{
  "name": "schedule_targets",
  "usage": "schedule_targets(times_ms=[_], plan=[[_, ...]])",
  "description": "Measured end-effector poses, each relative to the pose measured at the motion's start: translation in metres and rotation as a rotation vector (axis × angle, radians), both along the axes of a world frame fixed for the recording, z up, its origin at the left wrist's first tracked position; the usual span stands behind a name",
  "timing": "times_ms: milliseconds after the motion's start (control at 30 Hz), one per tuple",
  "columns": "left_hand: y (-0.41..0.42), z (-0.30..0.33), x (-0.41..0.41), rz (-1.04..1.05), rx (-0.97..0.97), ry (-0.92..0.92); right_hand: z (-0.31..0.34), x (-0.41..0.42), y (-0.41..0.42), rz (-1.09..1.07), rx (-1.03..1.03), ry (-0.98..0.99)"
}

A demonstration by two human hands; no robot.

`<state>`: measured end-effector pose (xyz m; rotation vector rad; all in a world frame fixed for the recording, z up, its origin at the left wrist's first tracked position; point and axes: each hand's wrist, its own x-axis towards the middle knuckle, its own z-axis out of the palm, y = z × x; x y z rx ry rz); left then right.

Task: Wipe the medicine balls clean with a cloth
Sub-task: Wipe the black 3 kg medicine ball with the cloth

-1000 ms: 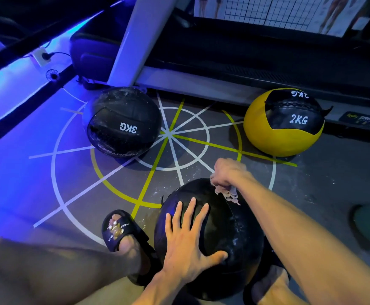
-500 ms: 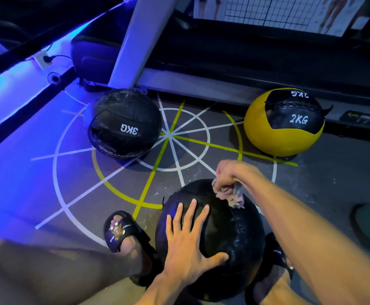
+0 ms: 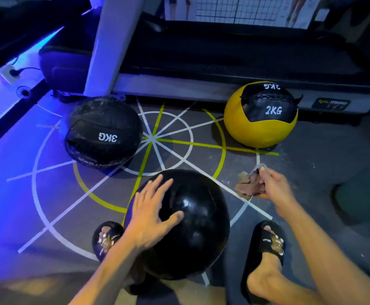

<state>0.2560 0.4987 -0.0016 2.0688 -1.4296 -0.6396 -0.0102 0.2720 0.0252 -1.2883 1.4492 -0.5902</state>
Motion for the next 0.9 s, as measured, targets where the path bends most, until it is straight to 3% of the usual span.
schedule_targets(times_ms=[67, 133, 233, 367, 500, 600, 700, 833, 900], plan=[[-0.007, -0.003, -0.017, -0.013, 0.024, -0.049, -0.010, -0.002, 0.018, -0.107, 0.051, -0.111], [-0.009, -0.014, -0.016, -0.003, 0.030, -0.153, -0.022, -0.004, 0.032, -0.165, 0.023, -0.119], [-0.013, -0.015, 0.004, 0.038, 0.060, -0.161, -0.044, -0.010, 0.045, -0.254, 0.008, -0.107], [-0.029, -0.002, 0.010, 0.100, 0.060, -0.221, -0.067, -0.010, 0.058, -0.497, 0.147, -0.265], [-0.044, 0.000, 0.025, 0.185, -0.014, -0.319, -0.078, 0.003, 0.070, -0.586, 0.241, -0.403], [-0.048, -0.005, 0.037, 0.100, 0.116, -0.327, -0.083, 0.012, 0.077, -0.604, 0.244, -0.428], [-0.052, -0.004, 0.059, 0.018, 0.209, -0.236, -0.090, 0.021, 0.083, -0.554, 0.245, -0.412], [-0.066, 0.012, 0.100, -0.022, 0.260, 0.045, -0.089, 0.038, 0.077, -0.459, 0.247, -0.527], [-0.064, 0.009, 0.111, -0.058, 0.245, 0.075, -0.083, 0.052, 0.069, -0.419, 0.236, -0.551]])
